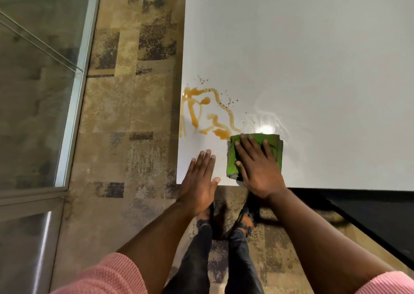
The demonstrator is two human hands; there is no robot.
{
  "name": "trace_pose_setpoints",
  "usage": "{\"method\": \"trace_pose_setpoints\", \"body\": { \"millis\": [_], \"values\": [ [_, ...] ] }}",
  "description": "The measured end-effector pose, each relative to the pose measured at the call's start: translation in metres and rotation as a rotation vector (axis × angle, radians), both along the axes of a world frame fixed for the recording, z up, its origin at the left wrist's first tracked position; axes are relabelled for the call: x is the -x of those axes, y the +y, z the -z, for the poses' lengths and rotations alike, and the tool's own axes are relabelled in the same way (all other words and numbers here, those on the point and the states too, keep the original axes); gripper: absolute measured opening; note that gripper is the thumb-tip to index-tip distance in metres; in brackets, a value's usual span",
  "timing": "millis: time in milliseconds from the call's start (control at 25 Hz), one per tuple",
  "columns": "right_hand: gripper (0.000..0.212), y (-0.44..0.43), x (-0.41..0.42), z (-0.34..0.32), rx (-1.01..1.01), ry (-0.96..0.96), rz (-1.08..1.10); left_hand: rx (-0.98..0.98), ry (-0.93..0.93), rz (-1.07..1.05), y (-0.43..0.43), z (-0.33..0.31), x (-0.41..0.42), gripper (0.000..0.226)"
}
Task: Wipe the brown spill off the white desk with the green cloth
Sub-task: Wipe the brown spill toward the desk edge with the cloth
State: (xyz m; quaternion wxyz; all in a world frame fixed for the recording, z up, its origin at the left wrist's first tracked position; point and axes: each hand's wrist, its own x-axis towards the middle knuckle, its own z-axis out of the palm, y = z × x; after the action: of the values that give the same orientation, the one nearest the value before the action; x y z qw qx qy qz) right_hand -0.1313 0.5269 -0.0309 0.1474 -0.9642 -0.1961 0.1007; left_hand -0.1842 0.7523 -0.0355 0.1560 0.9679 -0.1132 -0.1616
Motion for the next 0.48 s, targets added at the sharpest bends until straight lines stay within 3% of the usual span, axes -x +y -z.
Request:
{"method": "trace_pose_setpoints", "body": {
  "millis": [480],
  "values": [
    [0.069,0.023,-0.022,0.037,0.063,-0.062,0.191,-0.163,-0.147,0.144,0.032,0.038,-0.054,0.082]
  ]
}}
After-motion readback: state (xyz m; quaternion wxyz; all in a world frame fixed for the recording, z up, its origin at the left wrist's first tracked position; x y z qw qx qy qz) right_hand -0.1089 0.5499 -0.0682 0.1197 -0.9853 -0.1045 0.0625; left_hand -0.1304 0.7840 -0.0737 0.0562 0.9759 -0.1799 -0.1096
